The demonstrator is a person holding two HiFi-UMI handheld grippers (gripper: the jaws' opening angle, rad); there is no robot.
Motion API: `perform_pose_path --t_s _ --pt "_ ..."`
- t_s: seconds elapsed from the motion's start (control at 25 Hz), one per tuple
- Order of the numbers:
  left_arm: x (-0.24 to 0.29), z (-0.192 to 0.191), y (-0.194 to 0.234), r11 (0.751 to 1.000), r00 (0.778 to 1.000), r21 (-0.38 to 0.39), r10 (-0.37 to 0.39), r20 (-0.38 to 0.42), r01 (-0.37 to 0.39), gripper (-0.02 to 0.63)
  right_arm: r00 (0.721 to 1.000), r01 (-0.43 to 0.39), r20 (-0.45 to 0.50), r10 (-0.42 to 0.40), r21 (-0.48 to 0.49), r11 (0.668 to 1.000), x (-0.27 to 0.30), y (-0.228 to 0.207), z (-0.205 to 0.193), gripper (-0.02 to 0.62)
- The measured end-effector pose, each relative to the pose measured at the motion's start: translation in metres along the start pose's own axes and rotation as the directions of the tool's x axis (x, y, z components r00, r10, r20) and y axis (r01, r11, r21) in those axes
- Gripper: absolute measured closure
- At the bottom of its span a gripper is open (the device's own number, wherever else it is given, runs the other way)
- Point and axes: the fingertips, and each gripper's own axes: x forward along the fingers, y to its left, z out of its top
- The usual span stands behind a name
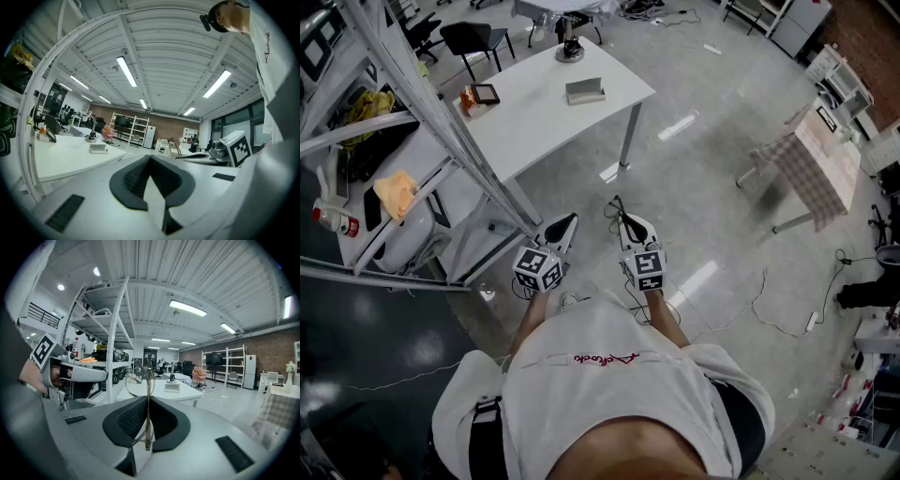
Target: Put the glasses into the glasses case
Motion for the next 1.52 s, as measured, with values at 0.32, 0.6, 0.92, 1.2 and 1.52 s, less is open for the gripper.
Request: perform_pose_path --t_s 0.32,0.6,0.92,1.2,1.52 --pt "0.008 0.001 -0.015 0.999 1.0 0.034 -0.009 -0.001 0.009 0.598 1.0 0.004 0.018 -0.004 0.005 1.0 -0.011 -0.009 0.001 0.563" --pt "0.019 -0.005 -0.037 0.996 0.999 0.081 -0.018 -0.031 0.021 0.598 0.999 -0.022 0.029 0.021 0.008 1.0 -0.023 -0.016 -0.005 0.563" --pt "0.033 -0.019 -0.066 0.996 0.998 0.086 -0.02 -0.054 0.024 0.598 0.997 -0.073 0.02 0.073 0.021 0.997 -0.037 -0.02 -0.02 0.563" --pt "0.041 -0.029 -0.08 0.996 0.998 0.082 -0.017 -0.069 0.023 0.598 0.996 -0.094 0.014 0.094 0.036 0.995 -0.044 -0.028 -0.032 0.563" --pt "0.051 -0.037 -0.08 0.997 0.998 0.074 0.001 -0.067 0.004 0.598 0.993 -0.121 0.012 0.12 0.031 0.992 -0.041 -0.034 -0.038 0.563"
